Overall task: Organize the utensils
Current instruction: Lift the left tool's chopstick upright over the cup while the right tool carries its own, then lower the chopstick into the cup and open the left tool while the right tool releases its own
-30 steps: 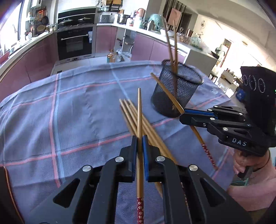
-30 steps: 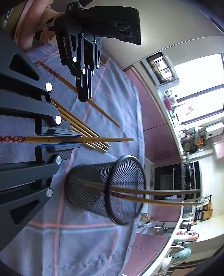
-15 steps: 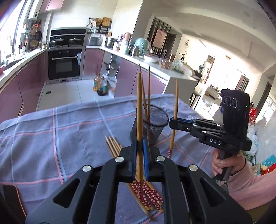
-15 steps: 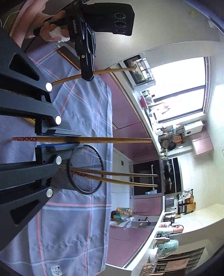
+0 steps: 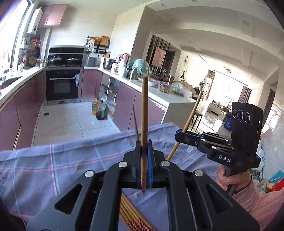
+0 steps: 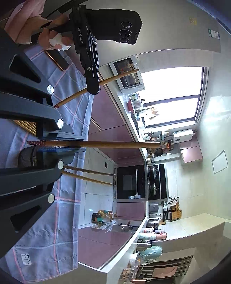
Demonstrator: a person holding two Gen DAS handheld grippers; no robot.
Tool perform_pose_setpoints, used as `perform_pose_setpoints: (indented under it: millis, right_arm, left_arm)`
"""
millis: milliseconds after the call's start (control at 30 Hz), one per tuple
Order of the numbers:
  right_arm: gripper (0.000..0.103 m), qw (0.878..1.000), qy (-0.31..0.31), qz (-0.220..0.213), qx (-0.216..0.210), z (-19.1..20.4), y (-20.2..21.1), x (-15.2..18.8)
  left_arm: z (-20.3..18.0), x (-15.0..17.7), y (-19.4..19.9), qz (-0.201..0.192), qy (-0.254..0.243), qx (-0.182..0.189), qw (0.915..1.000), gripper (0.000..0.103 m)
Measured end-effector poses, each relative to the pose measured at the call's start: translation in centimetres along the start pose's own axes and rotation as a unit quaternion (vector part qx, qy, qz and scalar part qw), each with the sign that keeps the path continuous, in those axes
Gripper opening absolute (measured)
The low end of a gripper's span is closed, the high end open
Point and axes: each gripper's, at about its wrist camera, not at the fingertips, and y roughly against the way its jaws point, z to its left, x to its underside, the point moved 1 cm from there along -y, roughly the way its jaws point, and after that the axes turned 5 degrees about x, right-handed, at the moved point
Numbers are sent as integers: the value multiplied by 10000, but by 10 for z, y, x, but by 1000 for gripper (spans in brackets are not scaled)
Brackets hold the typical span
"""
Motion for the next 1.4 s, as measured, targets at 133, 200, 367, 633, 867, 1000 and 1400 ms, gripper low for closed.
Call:
perform_pose_setpoints:
  millis: [133,200,367,633,867,1000,1400]
  right_arm:
    - [6,9998,94,-186,30,-3,4,-14]
    - [6,9997,99,-234,54,-6,3,-20]
    - [6,9994,155,-305,109,-10,-1,-26]
    - [6,9996,43,-36,286,-23,-26,-18]
    - [6,9987,-129,409,268,-31,-45,1]
    - [6,9974,-116,676,222,-30,-52,10]
    - [7,9925,-326,1162,190,-38,-78,24]
  left_arm:
    - [-10,-19,-1,-185,-97,81,9997,7]
    - [-14,-28,-3,-265,-138,83,9995,7]
    - [-21,-38,-14,-317,-204,15,9993,7]
    - [-28,-31,-50,45,-259,-257,9993,7]
    - [-21,-11,-81,520,-264,-290,9979,7]
    - [-18,-2,-94,787,-268,-218,9963,7]
    - [4,3,-131,1204,-167,-222,9923,8]
